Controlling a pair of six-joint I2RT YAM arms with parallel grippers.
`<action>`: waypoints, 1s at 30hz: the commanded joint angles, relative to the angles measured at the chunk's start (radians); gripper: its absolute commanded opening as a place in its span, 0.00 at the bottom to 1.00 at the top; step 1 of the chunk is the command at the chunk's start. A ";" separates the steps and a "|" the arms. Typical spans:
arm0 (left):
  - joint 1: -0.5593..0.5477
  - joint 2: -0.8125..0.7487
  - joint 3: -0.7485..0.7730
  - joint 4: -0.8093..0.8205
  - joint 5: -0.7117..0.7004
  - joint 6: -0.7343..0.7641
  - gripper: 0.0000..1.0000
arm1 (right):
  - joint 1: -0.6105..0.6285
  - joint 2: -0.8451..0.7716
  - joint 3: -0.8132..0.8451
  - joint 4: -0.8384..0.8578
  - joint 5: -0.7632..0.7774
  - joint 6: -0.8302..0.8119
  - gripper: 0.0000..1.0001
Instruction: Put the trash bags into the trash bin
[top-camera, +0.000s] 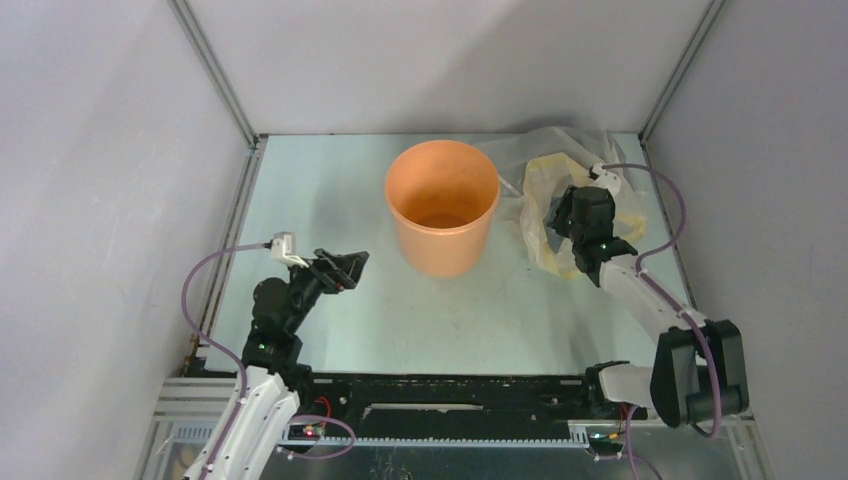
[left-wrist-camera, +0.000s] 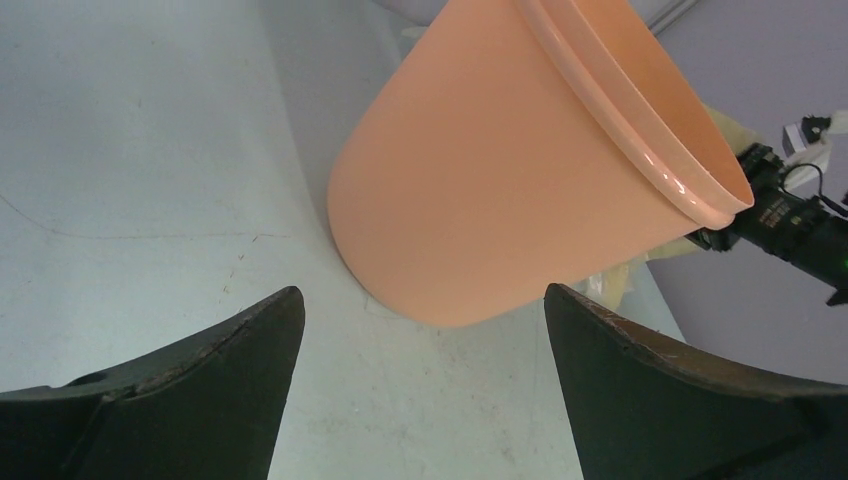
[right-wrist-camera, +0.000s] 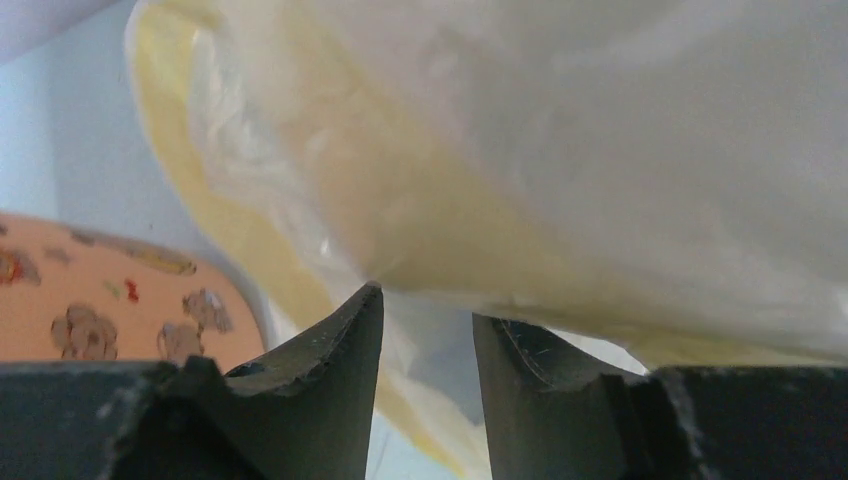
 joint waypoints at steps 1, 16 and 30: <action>-0.005 -0.007 0.011 0.059 0.030 0.027 0.97 | -0.068 0.085 0.071 0.116 -0.029 0.014 0.41; -0.005 0.002 0.001 0.084 0.030 0.027 0.97 | -0.125 0.420 0.296 0.086 0.081 -0.039 0.46; -0.005 0.007 0.002 0.089 0.031 0.030 0.96 | -0.169 0.461 0.344 0.019 0.002 -0.016 0.39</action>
